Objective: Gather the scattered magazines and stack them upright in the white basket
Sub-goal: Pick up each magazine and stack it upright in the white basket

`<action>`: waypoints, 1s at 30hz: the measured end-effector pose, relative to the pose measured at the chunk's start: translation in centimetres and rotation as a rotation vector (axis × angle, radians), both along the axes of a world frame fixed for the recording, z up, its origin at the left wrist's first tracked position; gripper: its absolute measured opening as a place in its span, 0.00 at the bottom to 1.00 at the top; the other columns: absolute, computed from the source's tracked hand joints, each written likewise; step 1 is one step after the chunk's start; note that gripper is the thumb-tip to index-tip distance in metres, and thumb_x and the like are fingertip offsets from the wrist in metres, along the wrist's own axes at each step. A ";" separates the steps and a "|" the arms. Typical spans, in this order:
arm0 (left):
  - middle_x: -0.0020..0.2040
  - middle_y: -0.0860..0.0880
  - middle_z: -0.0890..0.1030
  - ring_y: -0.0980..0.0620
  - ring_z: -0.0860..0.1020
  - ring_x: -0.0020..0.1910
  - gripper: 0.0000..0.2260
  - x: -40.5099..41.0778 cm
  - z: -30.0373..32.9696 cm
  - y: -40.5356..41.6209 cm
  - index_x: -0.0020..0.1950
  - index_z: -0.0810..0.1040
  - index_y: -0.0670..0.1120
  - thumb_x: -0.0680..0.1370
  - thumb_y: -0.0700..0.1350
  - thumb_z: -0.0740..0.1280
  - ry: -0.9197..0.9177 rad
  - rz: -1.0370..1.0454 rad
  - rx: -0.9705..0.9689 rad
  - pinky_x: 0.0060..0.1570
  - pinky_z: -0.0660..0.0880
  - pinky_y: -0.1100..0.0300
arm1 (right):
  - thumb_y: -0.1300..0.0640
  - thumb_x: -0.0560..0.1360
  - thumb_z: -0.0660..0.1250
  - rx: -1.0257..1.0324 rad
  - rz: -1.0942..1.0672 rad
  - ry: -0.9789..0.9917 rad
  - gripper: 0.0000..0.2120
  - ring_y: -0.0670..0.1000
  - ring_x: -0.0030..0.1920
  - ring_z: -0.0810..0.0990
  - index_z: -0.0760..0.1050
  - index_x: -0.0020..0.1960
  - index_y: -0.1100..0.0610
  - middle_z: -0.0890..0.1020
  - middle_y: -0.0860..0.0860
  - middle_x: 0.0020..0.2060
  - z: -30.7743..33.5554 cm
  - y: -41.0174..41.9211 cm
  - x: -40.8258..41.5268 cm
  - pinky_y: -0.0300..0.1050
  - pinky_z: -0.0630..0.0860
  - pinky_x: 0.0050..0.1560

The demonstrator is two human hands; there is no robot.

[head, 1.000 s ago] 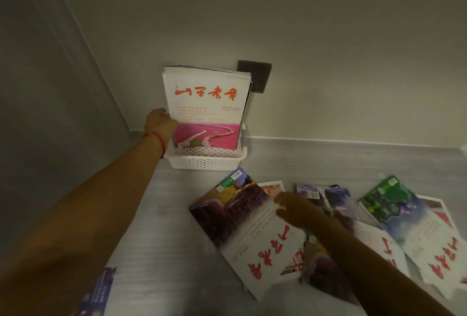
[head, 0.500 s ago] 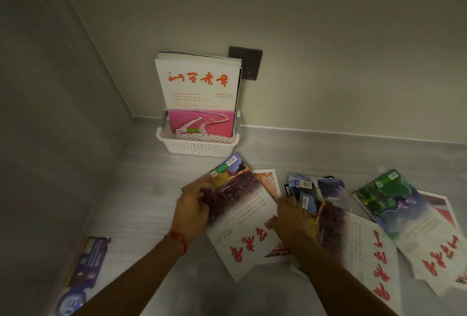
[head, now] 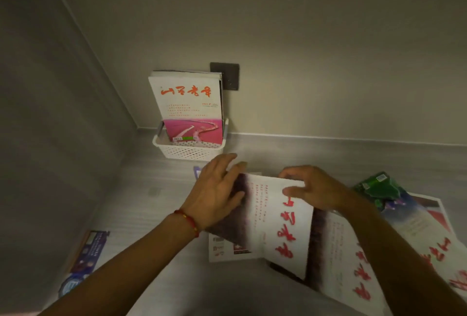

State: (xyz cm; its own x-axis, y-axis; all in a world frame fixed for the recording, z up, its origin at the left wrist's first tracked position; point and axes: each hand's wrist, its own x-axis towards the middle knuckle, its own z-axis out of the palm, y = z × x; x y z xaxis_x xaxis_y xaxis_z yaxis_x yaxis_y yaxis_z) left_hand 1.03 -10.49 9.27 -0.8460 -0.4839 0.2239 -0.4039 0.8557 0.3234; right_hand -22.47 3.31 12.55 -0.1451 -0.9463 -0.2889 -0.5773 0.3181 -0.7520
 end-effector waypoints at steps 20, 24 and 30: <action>0.56 0.51 0.85 0.52 0.83 0.55 0.12 -0.8 0.1 2.2 0.65 0.77 0.48 0.81 0.44 0.64 0.405 0.240 1.152 0.52 0.82 0.58 | 0.35 0.79 0.54 -0.240 -0.784 -1.161 0.28 0.61 0.61 0.81 0.82 0.60 0.53 0.81 0.58 0.62 -3.7 4.7 0.9 0.65 0.73 0.65; 0.57 0.51 0.85 0.50 0.83 0.56 0.13 1.5 0.1 0.1 0.65 0.76 0.49 0.81 0.44 0.64 0.445 0.277 1.155 0.51 0.82 0.58 | 0.39 0.76 0.60 -0.263 -0.755 -1.167 0.28 0.60 0.65 0.77 0.74 0.68 0.56 0.79 0.57 0.65 -3.1 1.5 4.0 0.63 0.69 0.69; 0.60 0.51 0.81 0.46 0.81 0.59 0.14 5.6 0.2 -3.5 0.65 0.74 0.53 0.79 0.51 0.65 0.486 0.423 1.138 0.53 0.82 0.47 | 0.51 0.81 0.63 -0.187 -0.414 -0.274 0.12 0.49 0.56 0.83 0.77 0.62 0.51 0.83 0.49 0.59 -1.8 -4.2 5.5 0.49 0.81 0.56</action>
